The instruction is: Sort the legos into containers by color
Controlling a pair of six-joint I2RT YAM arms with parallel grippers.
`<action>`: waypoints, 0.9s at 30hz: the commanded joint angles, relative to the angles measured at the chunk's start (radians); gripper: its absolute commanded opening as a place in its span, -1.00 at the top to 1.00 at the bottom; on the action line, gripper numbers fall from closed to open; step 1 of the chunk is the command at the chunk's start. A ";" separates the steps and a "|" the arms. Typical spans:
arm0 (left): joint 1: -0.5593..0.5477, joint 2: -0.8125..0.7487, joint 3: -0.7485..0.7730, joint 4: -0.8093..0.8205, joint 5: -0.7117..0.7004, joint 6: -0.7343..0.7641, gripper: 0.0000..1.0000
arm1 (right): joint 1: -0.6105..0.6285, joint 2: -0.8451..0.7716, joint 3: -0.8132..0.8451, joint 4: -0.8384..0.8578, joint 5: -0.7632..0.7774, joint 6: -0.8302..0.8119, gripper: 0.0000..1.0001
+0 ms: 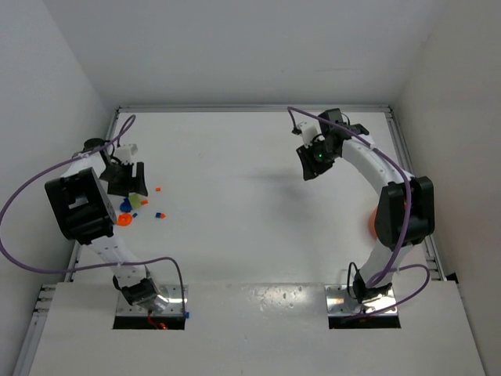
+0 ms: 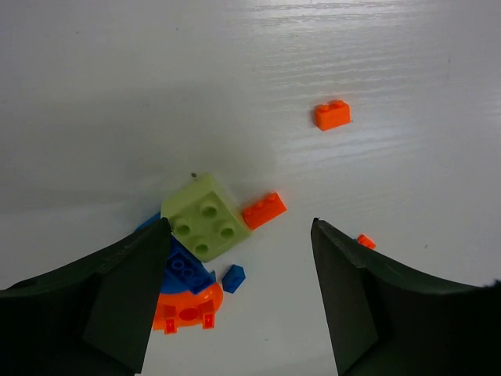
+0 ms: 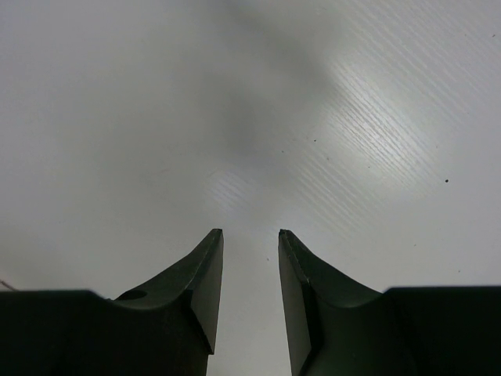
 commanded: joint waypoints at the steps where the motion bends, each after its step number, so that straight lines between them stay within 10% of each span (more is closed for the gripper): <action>1: -0.002 0.033 0.003 0.051 0.023 0.005 -0.56 | 0.006 -0.008 -0.005 0.032 -0.028 0.014 0.30; 17: -0.002 0.026 -0.105 0.088 0.014 0.023 -0.56 | 0.024 0.003 -0.005 0.032 -0.018 0.024 0.30; 27: -0.002 -0.023 -0.175 0.118 -0.018 0.023 -0.22 | 0.034 0.003 -0.014 0.041 -0.018 0.033 0.30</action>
